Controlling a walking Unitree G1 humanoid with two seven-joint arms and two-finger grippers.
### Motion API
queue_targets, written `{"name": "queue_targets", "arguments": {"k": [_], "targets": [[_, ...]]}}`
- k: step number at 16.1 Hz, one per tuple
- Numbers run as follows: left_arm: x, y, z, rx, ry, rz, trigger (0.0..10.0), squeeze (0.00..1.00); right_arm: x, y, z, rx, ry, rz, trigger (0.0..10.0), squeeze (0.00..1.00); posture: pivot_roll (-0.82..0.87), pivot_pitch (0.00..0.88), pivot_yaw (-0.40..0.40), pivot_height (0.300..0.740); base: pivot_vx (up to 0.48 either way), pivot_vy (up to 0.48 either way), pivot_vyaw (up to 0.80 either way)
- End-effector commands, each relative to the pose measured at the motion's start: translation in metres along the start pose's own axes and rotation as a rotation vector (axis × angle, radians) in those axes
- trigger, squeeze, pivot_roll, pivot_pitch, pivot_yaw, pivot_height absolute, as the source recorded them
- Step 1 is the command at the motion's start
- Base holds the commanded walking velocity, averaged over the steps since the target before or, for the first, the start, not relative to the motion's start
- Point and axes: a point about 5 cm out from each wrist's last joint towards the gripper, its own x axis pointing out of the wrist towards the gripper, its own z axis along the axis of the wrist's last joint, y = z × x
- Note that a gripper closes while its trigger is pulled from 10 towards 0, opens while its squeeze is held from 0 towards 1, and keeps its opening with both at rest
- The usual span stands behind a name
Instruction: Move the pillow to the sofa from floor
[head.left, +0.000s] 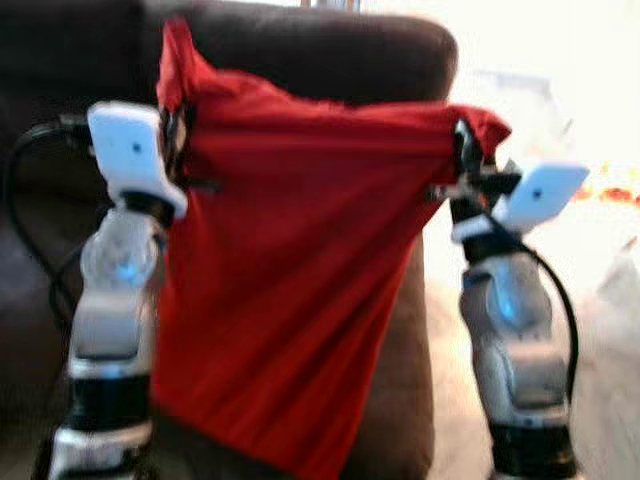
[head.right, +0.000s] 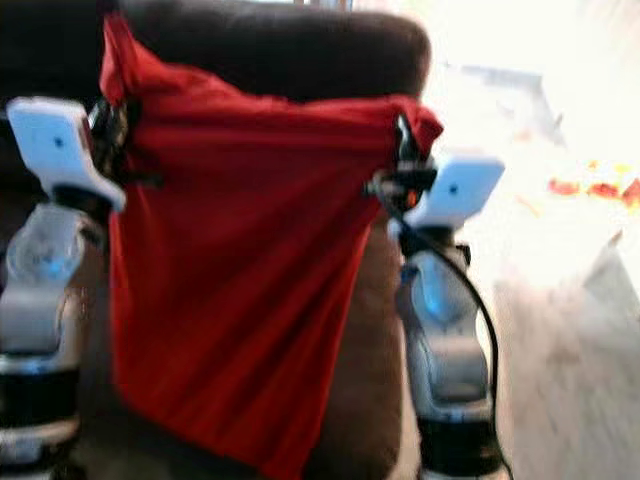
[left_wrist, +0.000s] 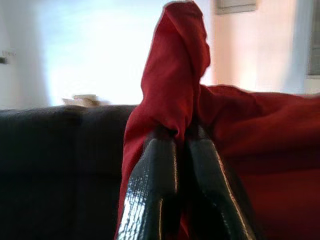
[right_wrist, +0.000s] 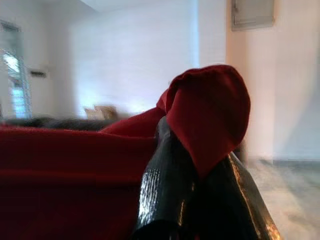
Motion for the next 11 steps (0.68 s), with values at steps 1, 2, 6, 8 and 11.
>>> {"name": "queue_targets", "arguments": {"k": [1,2,6,8,11], "targets": [[0.001,0.002,0.013,0.004,-0.051,-0.007,10.0,0.00,0.001,-0.006,0.001,0.006,-0.018,-0.026,10.0,0.00,0.13,0.042,-0.073,0.740,0.000,0.000,0.00],[0.000,-0.001,0.009,-0.002,-0.036,-0.021,10.0,0.00,0.000,-0.005,-0.008,0.007,0.014,-0.019,10.0,0.00,0.13,0.043,-0.074,0.740,0.000,0.000,0.00],[-0.003,-0.003,0.001,-0.002,0.015,-0.045,10.0,0.00,0.002,-0.002,-0.029,0.011,0.078,0.011,10.0,0.00,0.13,0.048,-0.072,0.740,0.000,0.000,0.00],[-0.004,-0.003,-0.003,0.010,0.047,-0.059,10.0,0.00,0.004,-0.001,-0.035,0.003,0.097,0.027,10.0,0.00,0.13,0.049,-0.072,0.740,0.000,0.000,0.00],[-0.009,0.014,-0.019,0.034,0.122,0.013,10.0,0.00,0.010,0.000,-0.045,-0.010,0.121,0.038,10.0,0.00,0.14,0.056,-0.075,0.740,0.000,0.000,0.00]]}}
